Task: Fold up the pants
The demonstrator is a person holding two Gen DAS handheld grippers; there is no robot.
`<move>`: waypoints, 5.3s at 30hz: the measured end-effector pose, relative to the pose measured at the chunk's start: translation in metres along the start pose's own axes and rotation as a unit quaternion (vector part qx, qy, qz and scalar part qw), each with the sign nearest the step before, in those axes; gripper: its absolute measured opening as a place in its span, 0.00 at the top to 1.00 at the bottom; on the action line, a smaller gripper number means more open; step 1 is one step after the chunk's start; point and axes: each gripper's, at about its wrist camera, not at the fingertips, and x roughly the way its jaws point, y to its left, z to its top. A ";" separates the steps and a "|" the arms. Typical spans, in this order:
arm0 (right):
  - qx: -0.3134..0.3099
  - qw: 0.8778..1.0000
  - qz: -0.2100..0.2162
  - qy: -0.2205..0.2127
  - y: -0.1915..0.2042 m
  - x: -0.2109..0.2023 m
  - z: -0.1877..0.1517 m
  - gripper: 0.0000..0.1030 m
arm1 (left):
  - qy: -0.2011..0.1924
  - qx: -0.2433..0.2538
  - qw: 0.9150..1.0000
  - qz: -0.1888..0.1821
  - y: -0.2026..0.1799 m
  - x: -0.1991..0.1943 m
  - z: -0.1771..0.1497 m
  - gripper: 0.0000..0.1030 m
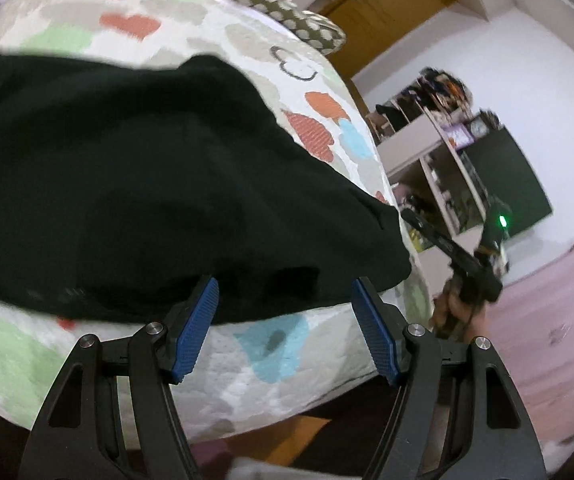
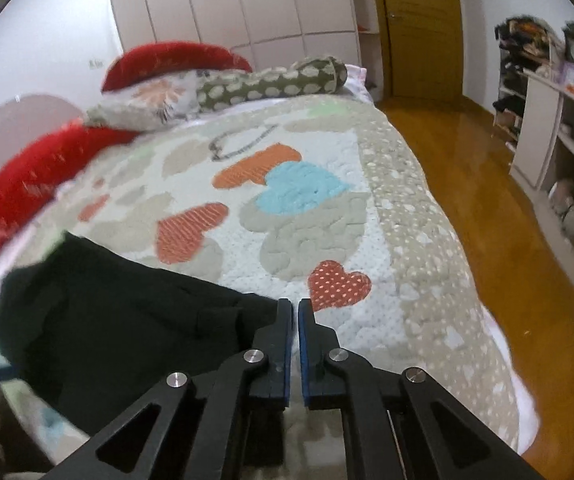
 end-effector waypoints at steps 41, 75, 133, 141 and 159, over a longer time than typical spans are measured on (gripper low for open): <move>-0.013 0.999 0.032 0.007 0.018 -0.015 0.000 0.39 | -0.019 0.000 0.998 0.055 -0.001 -0.011 0.008 0.81; -0.149 0.965 0.173 0.129 0.241 0.073 -0.007 0.41 | -0.165 -0.103 0.957 0.214 0.165 -0.097 0.067 0.58; 0.082 0.993 0.081 0.040 0.024 -0.011 -0.072 0.14 | 0.153 0.332 0.930 0.029 -0.140 0.190 0.100 0.34; 0.056 0.995 0.082 0.006 0.035 -0.002 -0.073 0.02 | 0.185 0.394 0.900 0.024 -0.159 0.246 0.100 0.34; -0.011 0.974 0.222 -0.050 0.133 -0.038 0.009 0.77 | 0.071 0.283 0.956 0.010 -0.119 0.099 0.159 0.59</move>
